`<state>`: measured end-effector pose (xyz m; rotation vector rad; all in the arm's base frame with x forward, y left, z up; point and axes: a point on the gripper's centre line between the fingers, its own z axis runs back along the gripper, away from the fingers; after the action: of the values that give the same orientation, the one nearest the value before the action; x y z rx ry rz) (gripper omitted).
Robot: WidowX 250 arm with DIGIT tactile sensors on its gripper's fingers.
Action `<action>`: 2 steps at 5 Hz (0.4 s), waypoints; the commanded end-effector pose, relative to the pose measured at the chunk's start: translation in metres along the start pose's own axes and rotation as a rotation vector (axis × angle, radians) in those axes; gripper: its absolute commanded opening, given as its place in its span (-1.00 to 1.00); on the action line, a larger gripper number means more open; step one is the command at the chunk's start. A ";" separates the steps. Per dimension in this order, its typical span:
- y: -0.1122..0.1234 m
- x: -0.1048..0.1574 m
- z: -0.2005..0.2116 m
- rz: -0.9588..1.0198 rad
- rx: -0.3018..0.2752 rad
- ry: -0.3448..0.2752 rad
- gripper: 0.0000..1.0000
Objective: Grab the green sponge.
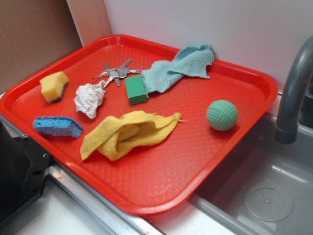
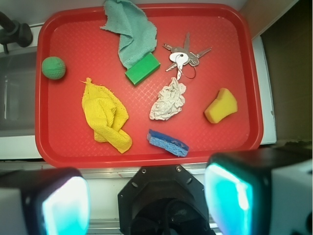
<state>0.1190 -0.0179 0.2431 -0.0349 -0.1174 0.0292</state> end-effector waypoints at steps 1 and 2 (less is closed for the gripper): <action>0.000 0.000 0.000 0.000 0.000 0.000 1.00; 0.051 0.040 -0.053 0.223 0.215 0.062 1.00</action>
<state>0.1644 0.0305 0.1846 0.1592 -0.0151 0.2662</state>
